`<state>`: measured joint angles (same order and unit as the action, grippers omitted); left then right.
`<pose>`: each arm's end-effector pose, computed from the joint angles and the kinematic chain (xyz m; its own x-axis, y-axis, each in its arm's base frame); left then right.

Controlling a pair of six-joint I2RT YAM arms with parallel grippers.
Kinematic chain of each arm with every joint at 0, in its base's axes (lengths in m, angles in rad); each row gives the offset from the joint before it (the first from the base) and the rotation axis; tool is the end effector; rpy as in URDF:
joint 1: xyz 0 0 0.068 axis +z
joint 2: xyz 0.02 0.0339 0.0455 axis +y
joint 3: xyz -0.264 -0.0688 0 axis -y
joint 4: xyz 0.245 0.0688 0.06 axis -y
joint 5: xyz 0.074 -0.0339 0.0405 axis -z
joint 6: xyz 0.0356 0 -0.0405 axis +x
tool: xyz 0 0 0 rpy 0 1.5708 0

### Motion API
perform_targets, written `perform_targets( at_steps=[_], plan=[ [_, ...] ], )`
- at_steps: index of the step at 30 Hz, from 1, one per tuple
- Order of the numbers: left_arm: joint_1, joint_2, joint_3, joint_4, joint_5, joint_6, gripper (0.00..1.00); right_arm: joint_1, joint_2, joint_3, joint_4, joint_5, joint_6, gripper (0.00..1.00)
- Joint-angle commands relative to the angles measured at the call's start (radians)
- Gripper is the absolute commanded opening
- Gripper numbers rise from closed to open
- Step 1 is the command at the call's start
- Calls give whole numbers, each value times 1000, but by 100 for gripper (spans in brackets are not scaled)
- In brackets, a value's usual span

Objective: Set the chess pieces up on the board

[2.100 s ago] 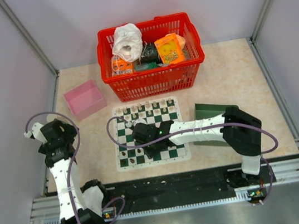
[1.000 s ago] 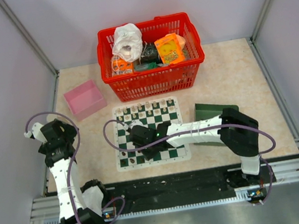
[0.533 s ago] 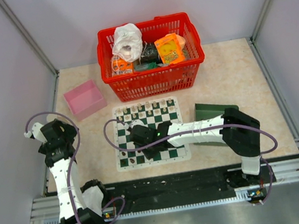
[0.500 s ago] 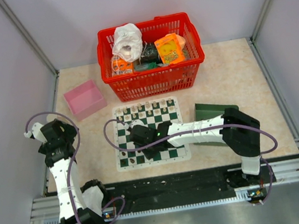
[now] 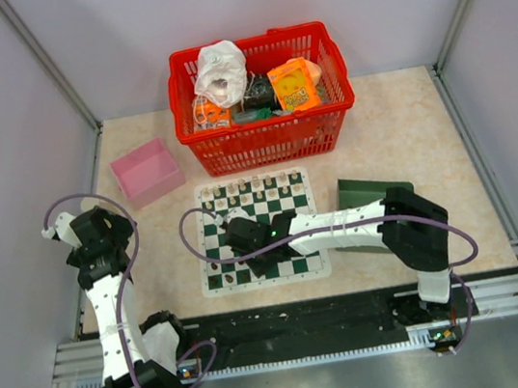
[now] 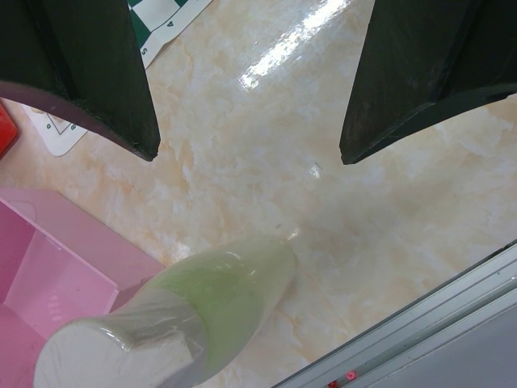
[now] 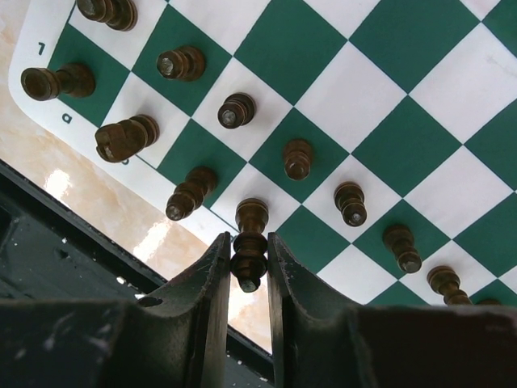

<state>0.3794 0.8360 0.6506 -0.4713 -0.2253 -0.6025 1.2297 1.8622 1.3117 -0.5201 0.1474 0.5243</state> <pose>0.1651 0.0744 0.2568 -0.1695 -0.6623 -0.7298 -0.7542 0.5639 -0.3365 0.1349 0.3643 0.1935 -0.7090 -0.5170 -0.4797 -0.6396 0.7579 0.1285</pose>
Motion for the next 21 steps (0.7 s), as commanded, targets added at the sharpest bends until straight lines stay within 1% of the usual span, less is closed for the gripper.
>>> perform_targets(
  at_steps=[1,5,13,17,21],
  plan=[
    [7,0,9,26,-14,12,99,13,15,35,20,-3,-6,22],
    [7,0,9,28,-17,12,99,13,18,41,22,-11,-6,25],
    [6,0,9,28,-19,12,99,13,-9,37,38,-38,-12,38],
    [7,-3,12,23,-19,14,99,13,-52,35,40,-26,-15,43],
    [7,-8,12,20,-19,12,99,13,-124,34,20,21,-29,46]
  ],
)
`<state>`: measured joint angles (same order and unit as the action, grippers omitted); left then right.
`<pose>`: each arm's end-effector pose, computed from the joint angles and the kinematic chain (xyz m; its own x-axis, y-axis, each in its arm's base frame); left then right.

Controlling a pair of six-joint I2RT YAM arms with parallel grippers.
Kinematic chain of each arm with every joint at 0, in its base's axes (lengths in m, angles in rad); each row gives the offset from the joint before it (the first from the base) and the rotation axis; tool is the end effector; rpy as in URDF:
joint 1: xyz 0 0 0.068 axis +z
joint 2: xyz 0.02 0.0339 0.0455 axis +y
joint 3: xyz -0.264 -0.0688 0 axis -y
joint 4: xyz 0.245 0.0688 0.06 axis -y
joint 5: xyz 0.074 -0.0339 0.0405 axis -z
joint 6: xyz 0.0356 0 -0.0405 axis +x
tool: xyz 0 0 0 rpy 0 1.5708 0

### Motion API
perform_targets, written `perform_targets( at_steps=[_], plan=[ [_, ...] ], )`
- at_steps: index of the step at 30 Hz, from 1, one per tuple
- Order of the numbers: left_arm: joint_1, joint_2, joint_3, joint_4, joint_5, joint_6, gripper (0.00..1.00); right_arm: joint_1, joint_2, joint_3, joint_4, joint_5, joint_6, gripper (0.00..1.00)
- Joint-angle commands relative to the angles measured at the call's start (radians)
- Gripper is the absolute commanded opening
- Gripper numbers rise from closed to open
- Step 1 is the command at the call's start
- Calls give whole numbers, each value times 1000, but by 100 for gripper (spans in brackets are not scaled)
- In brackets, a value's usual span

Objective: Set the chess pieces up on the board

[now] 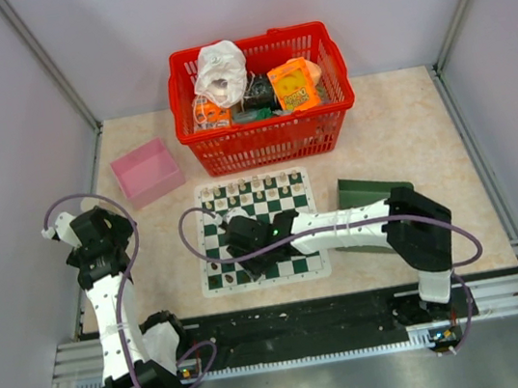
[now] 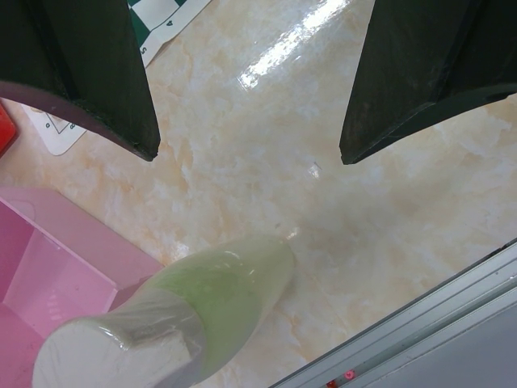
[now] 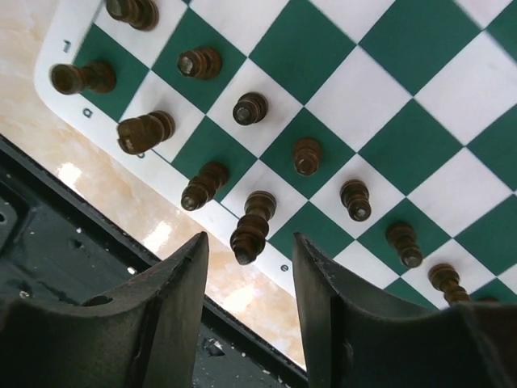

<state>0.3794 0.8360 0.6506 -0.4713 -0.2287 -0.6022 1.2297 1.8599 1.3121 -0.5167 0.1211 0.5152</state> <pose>0.1651 0.0745 0.2568 -0.1685 -0.6611 -0.7311 -0.7559 0.5627 -0.3346 0.1341 0.3649 0.1945 -0.7058 -0.5264 -0.4740 -0.6529 0.7431 0.1470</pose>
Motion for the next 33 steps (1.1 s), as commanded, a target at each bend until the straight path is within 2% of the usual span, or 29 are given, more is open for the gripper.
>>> perform_targets(
  at_steps=[1,4,7,8,13,20,25,28,33],
  plan=[
    [6,-9,14,19,-17,12,99,13,-145,32,9,58,-21,47],
    [7,-11,12,19,-14,10,99,13,-244,10,-3,115,-30,48],
    [7,-11,12,17,-11,12,99,-1,-361,-54,-8,210,-34,58],
    [7,-12,15,16,-11,9,99,-19,-404,-80,-9,242,-29,62],
    [6,-11,11,20,-3,5,99,-203,-595,-258,-11,301,6,66],
    [7,-6,15,26,-3,4,99,-600,-792,-459,-62,252,8,66],
    [7,3,15,36,12,-2,99,-869,-798,-548,-65,167,-10,65],
    [7,9,17,40,20,-4,99,-947,-765,-562,-45,140,-18,65],
    [7,14,15,46,23,-8,99,-951,-752,-547,41,-49,-56,58]
  ],
)
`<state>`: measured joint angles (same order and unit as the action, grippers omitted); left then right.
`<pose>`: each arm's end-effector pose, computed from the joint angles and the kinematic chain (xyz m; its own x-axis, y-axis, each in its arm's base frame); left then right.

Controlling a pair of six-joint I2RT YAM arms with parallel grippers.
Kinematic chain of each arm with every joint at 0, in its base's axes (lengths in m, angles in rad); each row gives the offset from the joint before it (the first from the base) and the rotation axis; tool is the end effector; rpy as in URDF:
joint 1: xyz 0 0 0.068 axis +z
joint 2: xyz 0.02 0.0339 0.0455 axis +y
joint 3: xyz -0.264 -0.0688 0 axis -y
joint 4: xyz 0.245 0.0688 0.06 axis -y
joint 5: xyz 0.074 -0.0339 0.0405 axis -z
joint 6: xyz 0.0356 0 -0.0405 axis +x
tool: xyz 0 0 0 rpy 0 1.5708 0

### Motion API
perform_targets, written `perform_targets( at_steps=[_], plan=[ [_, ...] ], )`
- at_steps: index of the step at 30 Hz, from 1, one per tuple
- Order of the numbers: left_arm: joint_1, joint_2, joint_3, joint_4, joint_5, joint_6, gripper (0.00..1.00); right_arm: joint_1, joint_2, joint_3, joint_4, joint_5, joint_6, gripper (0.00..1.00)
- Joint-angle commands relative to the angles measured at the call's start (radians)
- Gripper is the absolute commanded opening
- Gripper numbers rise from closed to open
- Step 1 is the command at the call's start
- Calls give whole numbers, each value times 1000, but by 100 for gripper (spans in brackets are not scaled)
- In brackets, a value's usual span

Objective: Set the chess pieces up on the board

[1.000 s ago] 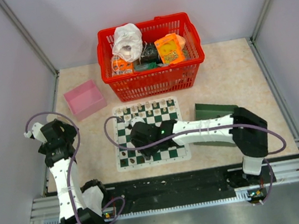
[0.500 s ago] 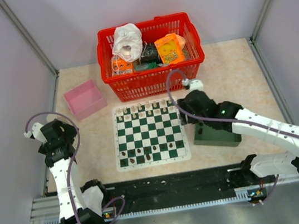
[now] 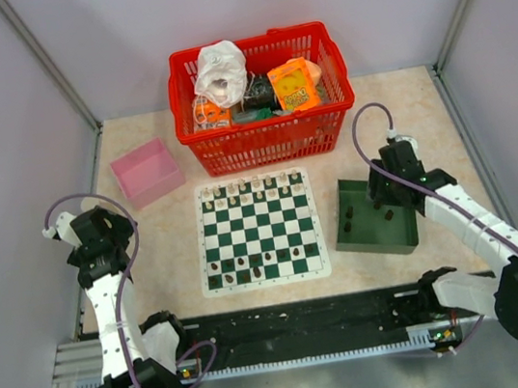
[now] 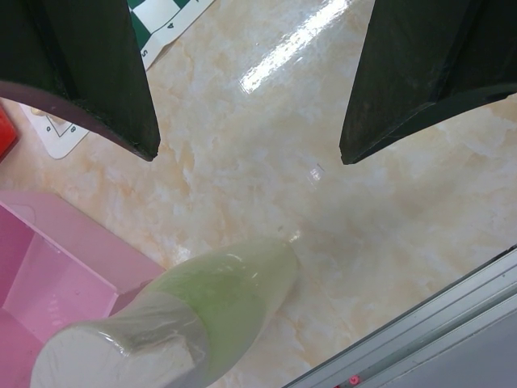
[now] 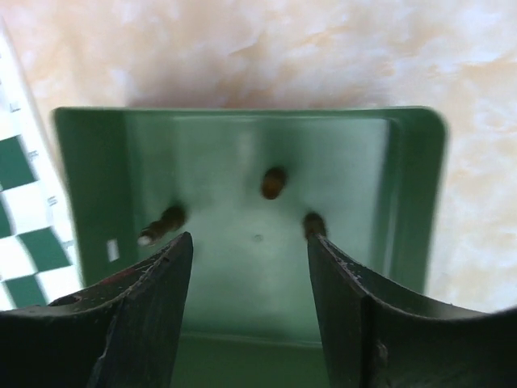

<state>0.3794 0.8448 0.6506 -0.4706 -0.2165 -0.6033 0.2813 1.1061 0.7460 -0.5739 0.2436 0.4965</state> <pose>0.1665 0.0746 0.2554 -0.1776 -0.6673 -0.7233 -0.7523 0.5659 -0.3374 0.2105 0.0519 0.2321 -0.7418 0.2668 -0.6152 0.2522 0.9611 0.1127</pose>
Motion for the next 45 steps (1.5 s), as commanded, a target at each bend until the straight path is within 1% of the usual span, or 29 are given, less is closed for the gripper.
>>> perform_targets(
  at_steps=[1,3,7,12,17,19,21,27,43,45],
  plan=[
    [6,7,14,47,11,-9,99,-4,4,23,111,-208,-39,56],
    [7,8,15,47,14,-10,99,16,21,35,115,-240,-35,55],
    [7,11,12,52,17,-15,99,87,78,41,112,-216,-53,55],
    [7,13,4,58,14,-13,99,133,147,55,126,-199,-65,53],
    [7,17,3,58,14,-13,99,136,175,67,146,-188,-79,51],
    [7,17,1,59,12,-13,99,136,193,73,151,-190,-87,47],
    [7,17,0,59,11,-10,99,134,211,72,163,-184,-88,45],
    [7,20,0,58,6,-9,99,137,259,88,172,-184,-87,43],
    [7,23,-3,59,2,-7,99,145,282,96,183,-173,-96,36],
    [7,22,-3,58,3,-6,99,145,284,96,183,-176,-96,29]
  ],
)
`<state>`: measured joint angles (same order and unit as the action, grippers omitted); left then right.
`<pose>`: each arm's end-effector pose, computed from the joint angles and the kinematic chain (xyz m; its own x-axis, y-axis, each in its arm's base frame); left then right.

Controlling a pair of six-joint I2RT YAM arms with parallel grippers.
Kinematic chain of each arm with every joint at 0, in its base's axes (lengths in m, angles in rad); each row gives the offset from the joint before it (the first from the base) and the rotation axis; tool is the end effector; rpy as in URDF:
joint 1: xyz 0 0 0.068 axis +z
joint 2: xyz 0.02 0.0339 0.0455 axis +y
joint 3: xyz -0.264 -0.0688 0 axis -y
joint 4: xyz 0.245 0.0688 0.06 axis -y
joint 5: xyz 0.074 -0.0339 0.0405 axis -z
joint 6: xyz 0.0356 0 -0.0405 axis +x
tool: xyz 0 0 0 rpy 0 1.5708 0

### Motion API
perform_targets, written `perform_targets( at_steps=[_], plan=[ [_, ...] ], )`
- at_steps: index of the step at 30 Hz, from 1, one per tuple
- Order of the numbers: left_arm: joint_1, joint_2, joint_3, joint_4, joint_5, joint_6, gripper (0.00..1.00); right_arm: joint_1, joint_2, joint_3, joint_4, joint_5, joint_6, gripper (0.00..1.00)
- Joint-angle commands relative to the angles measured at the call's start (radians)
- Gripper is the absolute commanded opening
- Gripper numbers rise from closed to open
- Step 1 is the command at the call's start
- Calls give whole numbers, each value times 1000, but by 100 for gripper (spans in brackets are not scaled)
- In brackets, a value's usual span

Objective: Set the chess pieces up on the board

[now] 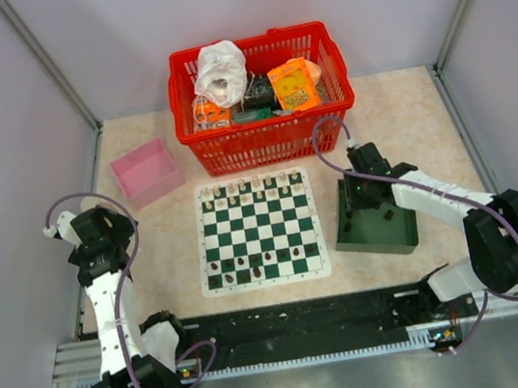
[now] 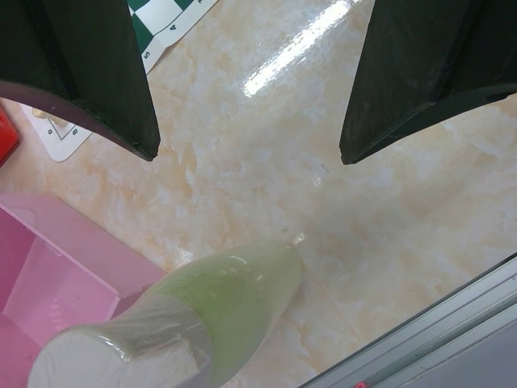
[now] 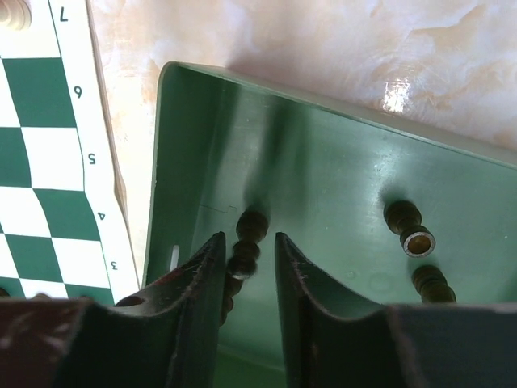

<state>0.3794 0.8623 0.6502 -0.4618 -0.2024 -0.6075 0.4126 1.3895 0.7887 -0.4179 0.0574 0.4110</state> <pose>0.1696 0.0753 0.2531 -0.1856 -0.6760 -0.7132 -0.7486 0.5674 -0.3430 0.2444 0.1047 0.1909 -0.8640 0.0572 -0.5003 -0.0301 0.9859 0.1648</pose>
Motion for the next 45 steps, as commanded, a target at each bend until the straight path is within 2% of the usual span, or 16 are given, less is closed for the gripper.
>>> perform_targets(
  at_steps=[1,6,7,9,14,19,29,45],
  plan=[
    [7,6,-1,51,-12,0,99,14,0,53,27,12,-12,28],
    [7,1,-1,49,-11,-1,99,17,-1,58,15,9,-14,27],
    [7,1,-1,49,-12,-1,99,17,-3,61,11,9,-15,23],
    [7,1,0,45,-12,0,99,17,-9,63,7,10,-15,21],
    [7,-5,0,43,-14,2,99,25,-7,67,-5,25,-18,33],
    [7,-3,-3,43,-12,2,99,41,12,76,-24,44,-26,37],
    [7,-2,0,46,-12,0,99,61,32,89,-41,76,-28,32],
    [7,6,5,52,-6,-1,99,78,54,103,-62,84,-31,29]
  ],
)
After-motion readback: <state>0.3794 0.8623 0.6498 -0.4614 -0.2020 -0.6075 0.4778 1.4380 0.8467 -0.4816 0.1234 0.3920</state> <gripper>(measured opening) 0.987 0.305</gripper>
